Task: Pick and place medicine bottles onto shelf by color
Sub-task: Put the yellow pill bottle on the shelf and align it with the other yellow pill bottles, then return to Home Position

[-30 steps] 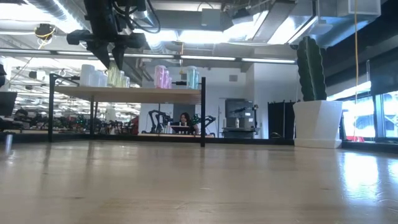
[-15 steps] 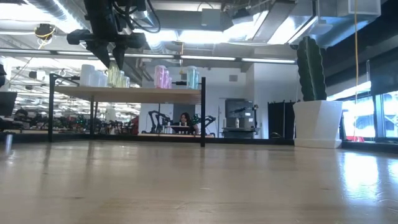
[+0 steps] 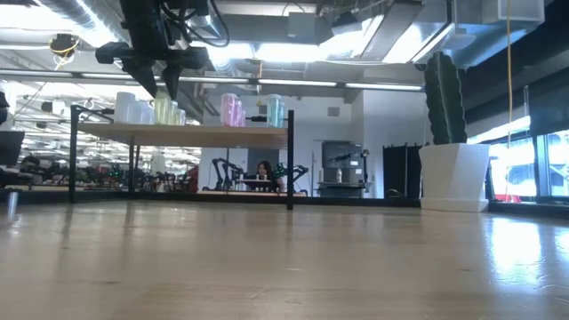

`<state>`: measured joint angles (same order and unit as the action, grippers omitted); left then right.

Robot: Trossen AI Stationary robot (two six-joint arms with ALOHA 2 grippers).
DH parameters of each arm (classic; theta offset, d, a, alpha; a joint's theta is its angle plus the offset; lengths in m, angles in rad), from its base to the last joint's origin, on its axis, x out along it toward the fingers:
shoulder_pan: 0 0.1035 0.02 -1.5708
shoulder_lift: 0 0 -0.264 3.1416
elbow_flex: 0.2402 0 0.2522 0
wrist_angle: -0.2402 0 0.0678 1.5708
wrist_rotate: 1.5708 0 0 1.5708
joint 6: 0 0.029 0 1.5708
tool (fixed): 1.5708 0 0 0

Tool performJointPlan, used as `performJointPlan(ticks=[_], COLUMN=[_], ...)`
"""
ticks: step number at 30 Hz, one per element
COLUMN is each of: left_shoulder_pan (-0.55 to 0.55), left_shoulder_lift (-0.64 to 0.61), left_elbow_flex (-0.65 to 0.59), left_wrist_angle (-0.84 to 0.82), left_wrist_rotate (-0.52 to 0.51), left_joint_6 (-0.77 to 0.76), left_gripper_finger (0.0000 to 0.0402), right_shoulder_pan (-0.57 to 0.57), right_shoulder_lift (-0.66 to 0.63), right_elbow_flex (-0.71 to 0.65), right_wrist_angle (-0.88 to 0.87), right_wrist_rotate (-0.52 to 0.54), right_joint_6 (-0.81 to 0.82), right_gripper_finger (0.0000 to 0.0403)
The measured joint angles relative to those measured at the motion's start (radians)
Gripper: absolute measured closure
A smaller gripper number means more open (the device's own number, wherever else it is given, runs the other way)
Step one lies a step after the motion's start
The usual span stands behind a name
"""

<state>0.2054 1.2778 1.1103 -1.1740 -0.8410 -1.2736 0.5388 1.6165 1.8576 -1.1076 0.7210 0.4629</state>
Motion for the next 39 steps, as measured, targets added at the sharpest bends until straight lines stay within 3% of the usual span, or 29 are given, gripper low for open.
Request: performJointPlan(ticks=[15, 24, 33, 39], left_shoulder_pan=[-0.013, -0.089, -0.366, -0.592], left_shoulder_lift=[-0.054, -0.169, -0.295, -0.345], left_elbow_flex=[0.0, 0.0, 0.0, 0.0], left_wrist_angle=[0.006, 0.069, 0.092, 0.09], left_wrist_rotate=[-0.013, 0.031, 0.128, 0.083], left_joint_6=[0.053, 0.316, 0.489, 0.499], left_gripper_finger=[0.0249, 0.0286, 0.0388, 0.0395], right_shoulder_pan=[0.0, 0.0, 0.0, 0.0], right_shoulder_lift=[0.0, 0.0, 0.0, 0.0], right_elbow_flex=[0.0, 0.0, 0.0, 0.0], right_wrist_angle=[0.0, 0.0, 0.0, 0.0], right_wrist_rotate=[0.0, 0.0, 0.0, 0.0], right_joint_6=[0.0, 0.0, 0.0, 0.0], right_gripper_finger=[0.0211, 0.0211, 0.0211, 0.0211])
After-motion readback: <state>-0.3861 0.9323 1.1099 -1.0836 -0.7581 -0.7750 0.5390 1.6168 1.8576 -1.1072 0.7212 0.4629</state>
